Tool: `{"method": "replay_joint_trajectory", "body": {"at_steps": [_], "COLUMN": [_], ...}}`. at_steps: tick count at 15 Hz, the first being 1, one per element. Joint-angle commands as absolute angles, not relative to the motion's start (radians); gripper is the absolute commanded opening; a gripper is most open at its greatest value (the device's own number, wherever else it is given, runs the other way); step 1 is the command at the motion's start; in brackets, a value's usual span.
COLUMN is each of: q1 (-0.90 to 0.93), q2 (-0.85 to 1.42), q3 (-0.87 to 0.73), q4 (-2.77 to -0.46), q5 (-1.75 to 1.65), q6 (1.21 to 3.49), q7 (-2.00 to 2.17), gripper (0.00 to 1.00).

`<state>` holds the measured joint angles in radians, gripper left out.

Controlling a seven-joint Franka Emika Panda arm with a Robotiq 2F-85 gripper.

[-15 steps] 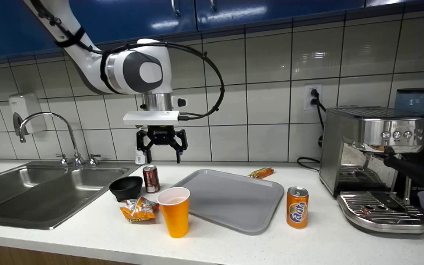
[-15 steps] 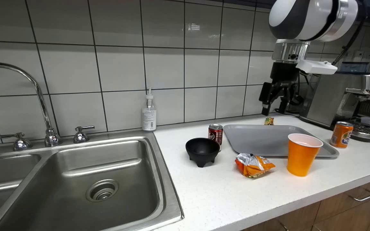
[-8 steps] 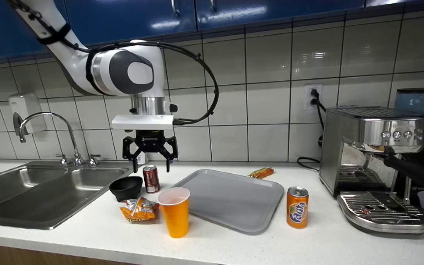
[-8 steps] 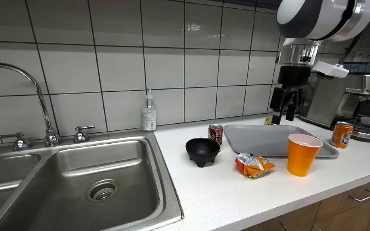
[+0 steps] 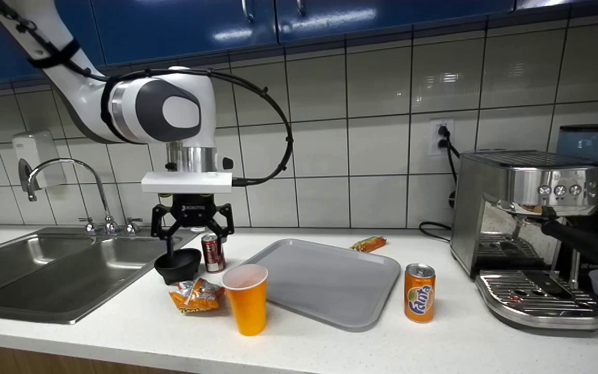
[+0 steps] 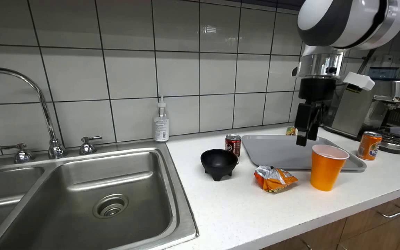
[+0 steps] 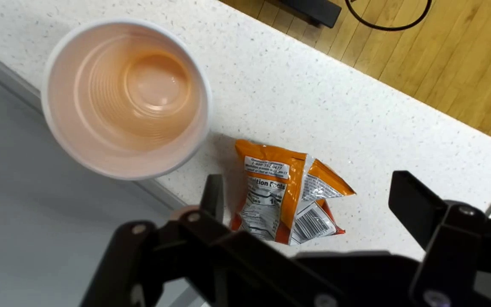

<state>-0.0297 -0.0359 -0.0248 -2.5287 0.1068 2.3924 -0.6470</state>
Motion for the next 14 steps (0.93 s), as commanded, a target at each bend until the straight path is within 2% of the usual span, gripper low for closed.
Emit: {"method": "replay_joint_trajectory", "body": {"at_steps": [1,14], "q1": [-0.013,-0.001], "q2": [-0.043,-0.001], "q3": [-0.024,-0.018], "q4": [-2.533,-2.528], "q5": [0.116,0.106], "q6": [2.381,2.393], "q7": [-0.699,-0.697], "gripper": [1.00,1.00]}}
